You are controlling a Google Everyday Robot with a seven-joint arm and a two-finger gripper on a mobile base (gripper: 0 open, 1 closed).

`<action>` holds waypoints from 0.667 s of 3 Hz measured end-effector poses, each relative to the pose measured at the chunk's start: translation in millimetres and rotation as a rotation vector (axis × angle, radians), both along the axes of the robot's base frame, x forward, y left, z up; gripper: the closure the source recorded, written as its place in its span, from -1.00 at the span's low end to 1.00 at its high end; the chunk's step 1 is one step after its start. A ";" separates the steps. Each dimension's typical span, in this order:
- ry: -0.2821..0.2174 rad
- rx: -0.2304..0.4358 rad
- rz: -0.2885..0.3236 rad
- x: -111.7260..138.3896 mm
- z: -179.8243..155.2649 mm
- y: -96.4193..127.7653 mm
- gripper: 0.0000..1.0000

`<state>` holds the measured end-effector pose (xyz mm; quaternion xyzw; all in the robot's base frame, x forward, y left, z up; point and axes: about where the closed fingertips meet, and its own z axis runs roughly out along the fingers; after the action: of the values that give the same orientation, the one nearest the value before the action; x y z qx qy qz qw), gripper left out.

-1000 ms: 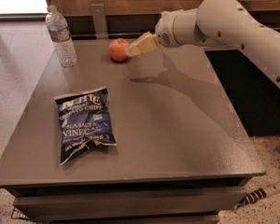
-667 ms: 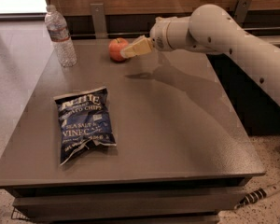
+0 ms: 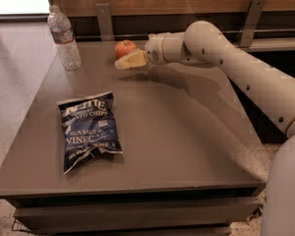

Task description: Pick apple

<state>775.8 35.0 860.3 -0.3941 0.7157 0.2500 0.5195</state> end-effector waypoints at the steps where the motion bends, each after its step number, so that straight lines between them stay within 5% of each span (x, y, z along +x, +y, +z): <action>1: 0.046 0.028 0.032 1.0 -19.3 16.3 -1.00; 2: 0.058 0.035 0.058 5.6 -25.0 31.6 -1.00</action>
Offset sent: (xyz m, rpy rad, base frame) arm 0.0136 0.0436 -0.0257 0.0396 0.0607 0.0779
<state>781.4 66.6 835.3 -0.3980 0.7143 0.2890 0.4979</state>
